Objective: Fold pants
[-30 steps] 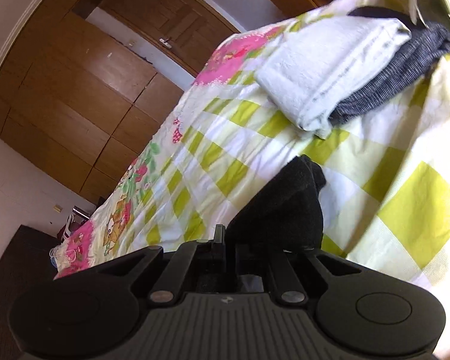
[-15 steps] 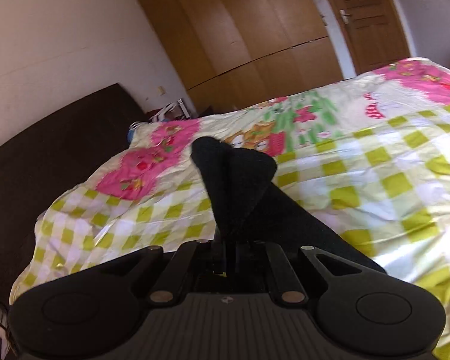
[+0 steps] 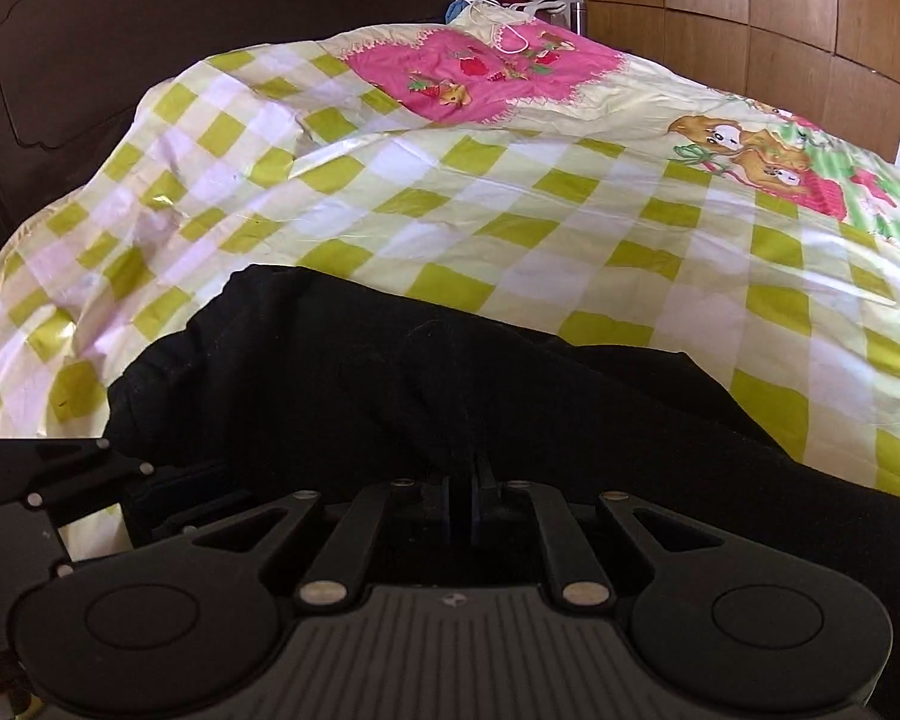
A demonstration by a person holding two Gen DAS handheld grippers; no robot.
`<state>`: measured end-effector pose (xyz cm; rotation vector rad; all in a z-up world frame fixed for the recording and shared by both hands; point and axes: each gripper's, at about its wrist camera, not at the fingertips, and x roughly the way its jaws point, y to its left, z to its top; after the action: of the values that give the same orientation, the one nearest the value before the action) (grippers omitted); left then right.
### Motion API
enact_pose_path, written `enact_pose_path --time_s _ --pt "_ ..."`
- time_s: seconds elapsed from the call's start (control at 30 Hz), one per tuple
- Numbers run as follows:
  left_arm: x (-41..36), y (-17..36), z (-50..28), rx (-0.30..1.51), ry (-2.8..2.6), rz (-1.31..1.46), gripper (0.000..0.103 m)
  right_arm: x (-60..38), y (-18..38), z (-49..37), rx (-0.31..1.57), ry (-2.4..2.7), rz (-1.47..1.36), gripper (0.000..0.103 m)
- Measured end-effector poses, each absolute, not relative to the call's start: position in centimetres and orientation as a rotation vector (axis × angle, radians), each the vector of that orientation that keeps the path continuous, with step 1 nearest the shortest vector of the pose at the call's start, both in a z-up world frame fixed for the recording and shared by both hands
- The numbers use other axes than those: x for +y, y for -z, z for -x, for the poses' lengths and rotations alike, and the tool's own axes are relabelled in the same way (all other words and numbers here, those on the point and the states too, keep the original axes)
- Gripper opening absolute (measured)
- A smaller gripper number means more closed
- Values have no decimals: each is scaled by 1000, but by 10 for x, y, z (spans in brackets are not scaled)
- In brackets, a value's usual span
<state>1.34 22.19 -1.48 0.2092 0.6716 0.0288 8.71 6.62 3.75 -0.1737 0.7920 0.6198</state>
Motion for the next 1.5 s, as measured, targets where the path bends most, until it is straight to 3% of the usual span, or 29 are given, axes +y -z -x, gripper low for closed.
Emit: enact_pose_path --time_s 0.23,0.4,0.5,0.7,1.03,1.1,1.17,1.23,1.5 --pt "234 16 -3 651 -2 -172 20 73 -62 -87 714 -568 169 24" --pt "238 21 2 640 6 -115 17 91 -112 -82 531 -581 110 24" --pt "242 24 4 637 11 -86 17 131 -111 -77 475 -651 146 23" --pt "241 28 8 636 12 -124 18 191 -47 -78 674 -819 237 24" --pt "246 28 8 647 13 -73 17 190 -83 -65 521 -920 188 23" --pt "245 27 8 649 11 -75 17 212 -63 -64 587 -984 234 24" --pt "241 28 12 645 4 -118 17 228 -41 -75 770 -1026 268 24" --pt "238 27 15 646 2 -131 17 224 -28 -81 871 -1037 249 27" --pt "250 1 36 645 4 -65 18 123 -70 -77 828 -1007 103 32"
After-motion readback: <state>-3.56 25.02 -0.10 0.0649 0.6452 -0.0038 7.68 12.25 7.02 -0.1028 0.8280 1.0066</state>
